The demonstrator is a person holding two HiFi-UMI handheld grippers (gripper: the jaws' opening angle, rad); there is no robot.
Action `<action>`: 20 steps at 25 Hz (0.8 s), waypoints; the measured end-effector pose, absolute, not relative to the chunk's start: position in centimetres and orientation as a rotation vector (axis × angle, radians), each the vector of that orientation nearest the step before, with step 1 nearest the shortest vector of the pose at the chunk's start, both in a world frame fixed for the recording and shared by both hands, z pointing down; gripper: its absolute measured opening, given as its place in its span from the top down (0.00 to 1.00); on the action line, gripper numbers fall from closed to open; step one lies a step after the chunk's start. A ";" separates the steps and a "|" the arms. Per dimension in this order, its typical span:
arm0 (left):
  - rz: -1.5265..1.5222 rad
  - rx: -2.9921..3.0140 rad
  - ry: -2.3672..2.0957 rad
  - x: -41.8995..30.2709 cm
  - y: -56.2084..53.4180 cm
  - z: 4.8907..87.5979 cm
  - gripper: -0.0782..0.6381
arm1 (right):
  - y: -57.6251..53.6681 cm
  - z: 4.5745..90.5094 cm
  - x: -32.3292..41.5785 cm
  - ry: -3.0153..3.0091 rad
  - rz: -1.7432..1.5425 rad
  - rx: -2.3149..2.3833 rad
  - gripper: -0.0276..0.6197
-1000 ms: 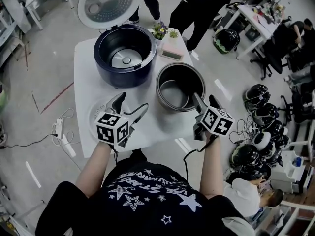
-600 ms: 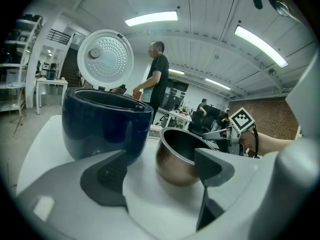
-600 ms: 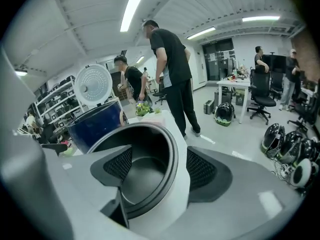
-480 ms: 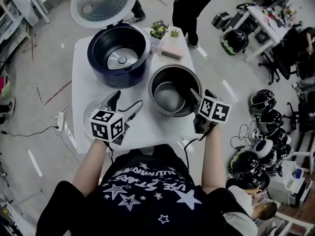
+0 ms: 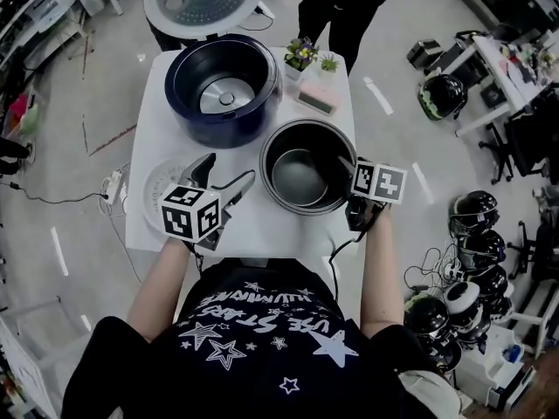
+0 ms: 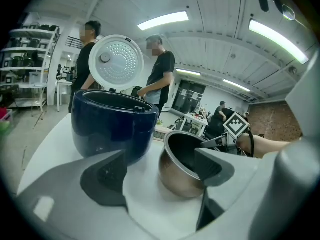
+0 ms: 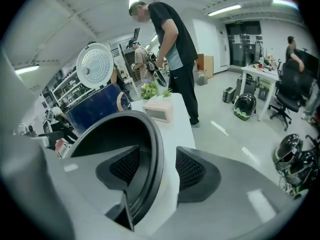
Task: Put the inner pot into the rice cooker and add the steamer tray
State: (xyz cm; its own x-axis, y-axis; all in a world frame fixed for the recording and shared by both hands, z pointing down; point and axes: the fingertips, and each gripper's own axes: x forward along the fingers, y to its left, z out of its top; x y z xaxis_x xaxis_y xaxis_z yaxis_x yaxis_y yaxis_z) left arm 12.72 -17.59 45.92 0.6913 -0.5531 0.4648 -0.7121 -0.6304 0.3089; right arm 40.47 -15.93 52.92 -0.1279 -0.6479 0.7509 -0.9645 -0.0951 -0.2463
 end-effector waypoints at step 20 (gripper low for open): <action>0.622 2.273 -1.101 17.1 -16.8 48.8 0.32 | -16.8 54.7 39.7 -1.744 0.918 1.508 0.80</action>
